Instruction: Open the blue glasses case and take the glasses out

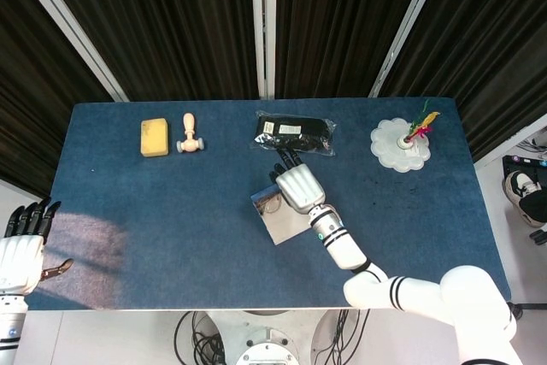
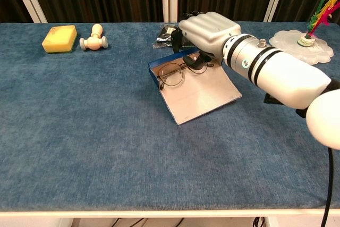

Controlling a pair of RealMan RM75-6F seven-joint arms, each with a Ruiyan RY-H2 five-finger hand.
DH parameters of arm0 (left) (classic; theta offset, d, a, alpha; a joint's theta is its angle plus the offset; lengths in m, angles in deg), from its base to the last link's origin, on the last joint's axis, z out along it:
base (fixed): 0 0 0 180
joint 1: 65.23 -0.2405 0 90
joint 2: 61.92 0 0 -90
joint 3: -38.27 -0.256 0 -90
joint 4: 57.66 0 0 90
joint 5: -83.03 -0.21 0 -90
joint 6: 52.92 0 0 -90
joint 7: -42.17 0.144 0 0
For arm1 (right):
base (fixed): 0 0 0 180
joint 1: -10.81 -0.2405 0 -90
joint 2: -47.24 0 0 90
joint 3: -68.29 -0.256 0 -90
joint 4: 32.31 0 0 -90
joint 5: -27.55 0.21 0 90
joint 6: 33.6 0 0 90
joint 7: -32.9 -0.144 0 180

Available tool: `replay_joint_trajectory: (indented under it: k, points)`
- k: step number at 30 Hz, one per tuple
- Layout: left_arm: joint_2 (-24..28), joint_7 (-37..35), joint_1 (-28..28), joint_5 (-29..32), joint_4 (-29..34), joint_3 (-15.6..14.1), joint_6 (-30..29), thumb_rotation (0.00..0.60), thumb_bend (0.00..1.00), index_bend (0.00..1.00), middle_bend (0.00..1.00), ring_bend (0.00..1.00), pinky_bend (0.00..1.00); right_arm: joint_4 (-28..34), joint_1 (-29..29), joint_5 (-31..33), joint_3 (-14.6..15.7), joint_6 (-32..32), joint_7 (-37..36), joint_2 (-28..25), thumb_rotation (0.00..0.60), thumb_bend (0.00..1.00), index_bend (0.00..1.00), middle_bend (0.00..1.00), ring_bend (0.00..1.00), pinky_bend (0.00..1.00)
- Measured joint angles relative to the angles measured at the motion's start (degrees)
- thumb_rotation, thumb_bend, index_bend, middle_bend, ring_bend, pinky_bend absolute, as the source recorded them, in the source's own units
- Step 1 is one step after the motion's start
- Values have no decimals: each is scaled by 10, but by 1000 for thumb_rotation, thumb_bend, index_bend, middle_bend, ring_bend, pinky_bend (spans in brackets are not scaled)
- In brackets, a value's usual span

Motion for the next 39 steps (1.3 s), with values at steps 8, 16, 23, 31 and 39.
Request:
replay_joint_trajectory:
  k: [8,16,23,31,39]
  points:
    - [0,-2,0,0,-2,0,1,600,28,85,19,0,0,-47,10,-33,-5,-27,-4,32,600,477,646,318,0,0]
    - [0,-1,2,0,-2,0,4,600,28,85,19,0,0,-84,18,-58,-9,-48,-1,54,600,477,651,324,0,0]
    - [0,-1,1,1,-2,0,3,600,28,85,19,0,0,-94,21,-63,-18,-49,4,61,600,477,652,325,0,0]
    - [0,-1,1,1,-2,-1,4,600,29,85,19,0,0,-75,20,-21,-41,4,30,54,600,465,598,317,0,0]
    - [1,0,0,3,0,-1,4,600,28,85,19,0,0,-13,18,48,-58,61,74,17,600,182,0,166,0,0]
